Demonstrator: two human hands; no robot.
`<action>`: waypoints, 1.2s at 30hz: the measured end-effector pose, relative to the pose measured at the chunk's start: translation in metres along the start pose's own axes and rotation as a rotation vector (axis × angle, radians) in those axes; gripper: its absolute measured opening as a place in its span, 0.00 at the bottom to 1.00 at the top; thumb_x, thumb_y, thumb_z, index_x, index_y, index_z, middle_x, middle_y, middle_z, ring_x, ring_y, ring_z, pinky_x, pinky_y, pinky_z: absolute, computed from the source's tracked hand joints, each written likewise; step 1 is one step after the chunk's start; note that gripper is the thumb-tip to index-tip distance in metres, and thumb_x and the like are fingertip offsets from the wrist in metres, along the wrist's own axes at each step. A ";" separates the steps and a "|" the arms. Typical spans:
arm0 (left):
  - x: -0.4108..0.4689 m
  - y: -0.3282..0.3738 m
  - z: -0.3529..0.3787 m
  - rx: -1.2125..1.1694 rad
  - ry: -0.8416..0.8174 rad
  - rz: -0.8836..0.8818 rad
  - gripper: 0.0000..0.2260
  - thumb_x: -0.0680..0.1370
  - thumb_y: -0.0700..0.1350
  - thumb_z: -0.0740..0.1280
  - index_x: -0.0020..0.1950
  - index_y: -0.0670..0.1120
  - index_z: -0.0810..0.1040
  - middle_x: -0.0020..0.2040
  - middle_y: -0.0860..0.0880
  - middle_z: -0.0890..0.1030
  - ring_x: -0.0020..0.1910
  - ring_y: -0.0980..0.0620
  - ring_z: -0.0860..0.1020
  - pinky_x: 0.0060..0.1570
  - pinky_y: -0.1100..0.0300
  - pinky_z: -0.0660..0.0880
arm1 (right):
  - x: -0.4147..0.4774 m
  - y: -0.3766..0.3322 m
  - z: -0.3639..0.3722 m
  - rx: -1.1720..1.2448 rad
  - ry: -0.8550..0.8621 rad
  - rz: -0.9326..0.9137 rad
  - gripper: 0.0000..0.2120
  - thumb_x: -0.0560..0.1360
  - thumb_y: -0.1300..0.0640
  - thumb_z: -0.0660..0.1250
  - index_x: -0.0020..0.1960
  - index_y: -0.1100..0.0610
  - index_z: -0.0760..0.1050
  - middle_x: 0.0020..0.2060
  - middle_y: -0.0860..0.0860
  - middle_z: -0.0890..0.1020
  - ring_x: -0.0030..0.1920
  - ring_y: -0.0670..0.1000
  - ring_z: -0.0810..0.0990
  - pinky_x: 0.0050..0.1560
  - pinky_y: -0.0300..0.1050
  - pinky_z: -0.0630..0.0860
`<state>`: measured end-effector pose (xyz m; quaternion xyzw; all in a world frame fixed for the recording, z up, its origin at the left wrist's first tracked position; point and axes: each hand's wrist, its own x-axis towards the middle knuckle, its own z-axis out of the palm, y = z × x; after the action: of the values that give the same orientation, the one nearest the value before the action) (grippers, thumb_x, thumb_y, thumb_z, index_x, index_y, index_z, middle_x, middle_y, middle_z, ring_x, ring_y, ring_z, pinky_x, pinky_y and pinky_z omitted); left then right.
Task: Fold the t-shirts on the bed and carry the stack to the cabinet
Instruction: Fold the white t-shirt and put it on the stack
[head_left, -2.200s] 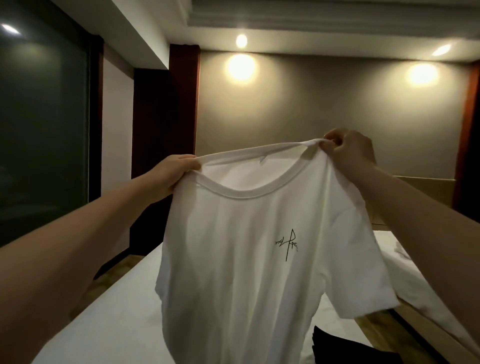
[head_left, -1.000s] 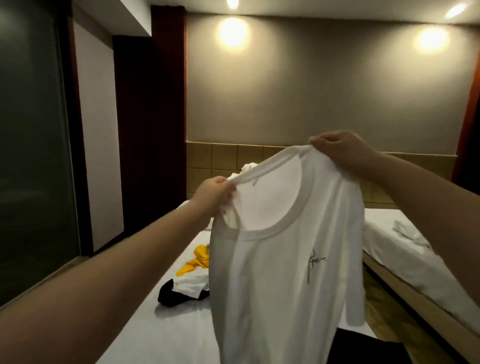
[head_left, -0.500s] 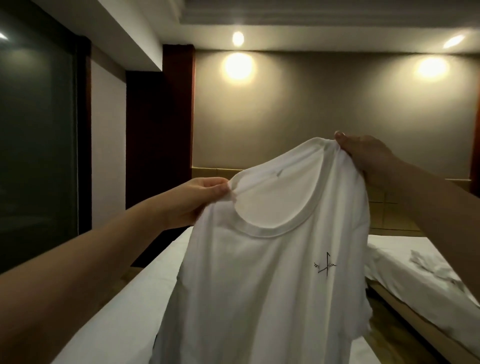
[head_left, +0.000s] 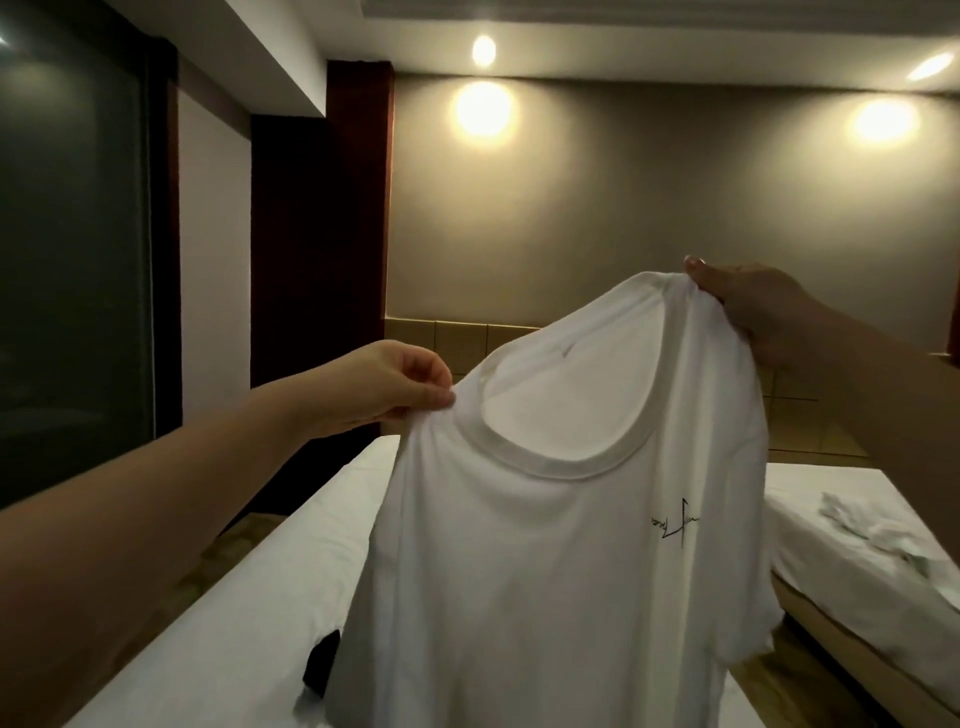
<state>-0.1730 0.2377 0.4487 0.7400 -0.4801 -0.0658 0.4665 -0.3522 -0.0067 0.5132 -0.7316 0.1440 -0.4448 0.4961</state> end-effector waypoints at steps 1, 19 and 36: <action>0.001 0.003 0.003 0.088 0.048 0.005 0.02 0.75 0.41 0.66 0.42 0.45 0.77 0.45 0.45 0.78 0.48 0.46 0.78 0.56 0.53 0.77 | 0.000 0.000 0.000 0.004 -0.004 -0.001 0.12 0.79 0.53 0.60 0.55 0.61 0.74 0.49 0.54 0.76 0.36 0.43 0.75 0.25 0.29 0.73; 0.001 0.042 -0.037 0.233 0.142 0.126 0.02 0.76 0.43 0.65 0.44 0.47 0.77 0.42 0.48 0.76 0.42 0.52 0.75 0.41 0.64 0.73 | -0.012 0.019 -0.031 -0.169 -0.327 0.049 0.07 0.77 0.55 0.63 0.54 0.55 0.76 0.45 0.49 0.80 0.42 0.45 0.78 0.33 0.32 0.77; 0.010 -0.003 -0.002 0.274 0.611 0.190 0.07 0.80 0.45 0.61 0.47 0.46 0.77 0.41 0.50 0.75 0.40 0.55 0.71 0.38 0.66 0.66 | -0.025 0.041 -0.023 -0.807 0.029 -0.424 0.12 0.76 0.53 0.66 0.54 0.59 0.79 0.44 0.50 0.77 0.46 0.47 0.72 0.41 0.36 0.61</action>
<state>-0.1648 0.2319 0.4507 0.7333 -0.3892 0.2674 0.4891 -0.3757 -0.0232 0.4684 -0.8733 0.1599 -0.4552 0.0672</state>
